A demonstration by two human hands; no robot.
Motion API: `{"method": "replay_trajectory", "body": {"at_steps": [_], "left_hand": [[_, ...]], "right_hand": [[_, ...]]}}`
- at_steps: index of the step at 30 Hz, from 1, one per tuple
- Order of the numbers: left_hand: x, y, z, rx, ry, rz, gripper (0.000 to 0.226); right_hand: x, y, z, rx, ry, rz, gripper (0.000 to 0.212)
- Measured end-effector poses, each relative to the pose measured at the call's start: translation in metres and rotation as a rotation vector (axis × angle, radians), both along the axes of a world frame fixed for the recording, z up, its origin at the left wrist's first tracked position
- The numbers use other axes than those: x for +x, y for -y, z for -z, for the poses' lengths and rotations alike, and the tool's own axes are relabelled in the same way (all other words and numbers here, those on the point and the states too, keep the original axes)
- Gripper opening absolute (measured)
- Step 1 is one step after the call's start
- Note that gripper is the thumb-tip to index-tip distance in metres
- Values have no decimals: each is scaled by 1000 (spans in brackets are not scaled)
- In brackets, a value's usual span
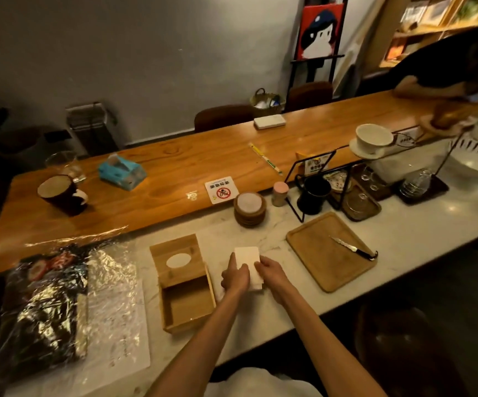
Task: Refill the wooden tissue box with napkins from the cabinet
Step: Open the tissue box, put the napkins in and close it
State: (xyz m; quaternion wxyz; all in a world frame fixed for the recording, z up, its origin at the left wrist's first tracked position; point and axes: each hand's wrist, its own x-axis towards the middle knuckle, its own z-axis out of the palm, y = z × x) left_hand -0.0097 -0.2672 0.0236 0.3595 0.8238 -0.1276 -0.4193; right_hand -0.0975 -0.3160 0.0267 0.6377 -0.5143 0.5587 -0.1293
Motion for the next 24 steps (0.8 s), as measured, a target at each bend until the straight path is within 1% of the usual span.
{"method": "replay_trajectory", "body": {"at_steps": [2,5,7,9,10,12,14,16,18,19,21,22,24], "left_hand": [[0,-5,5,-24,-111,-124,57],[-1,-15,4,-31,-294,-298,63],[-2,-21,2,-79,-355,-352,68],[-5,-24,3,-127,-417,-367,75],[-7,-25,2,-144,-426,-348,79],[-15,-27,5,-154,-346,-246,92],[-23,-33,4,-176,-195,-155,107],[-25,-39,7,-246,-47,-103,112],[-25,-42,14,-345,26,-19,103],[-24,-43,16,-379,26,21,92],[-21,-43,18,-426,72,91,62],[-20,-43,20,-446,98,133,53],[-18,-47,23,-465,107,219,46]], "right_hand": [[-1,2,7,-34,-61,4,44],[1,11,9,26,-169,-28,57],[4,19,1,79,-225,-115,69],[8,26,-10,45,-301,-281,74],[10,27,-18,-20,-347,-376,72],[12,30,-26,-227,-461,-533,66],[8,25,-34,-528,-581,-663,60],[-3,18,-33,-834,-640,-796,53],[-19,12,-22,-1011,-620,-864,51],[-27,10,-14,-1066,-601,-874,50],[-41,6,1,-1123,-549,-863,48],[-47,3,7,-1144,-508,-833,49],[-58,-5,15,-1147,-430,-773,56]]}}
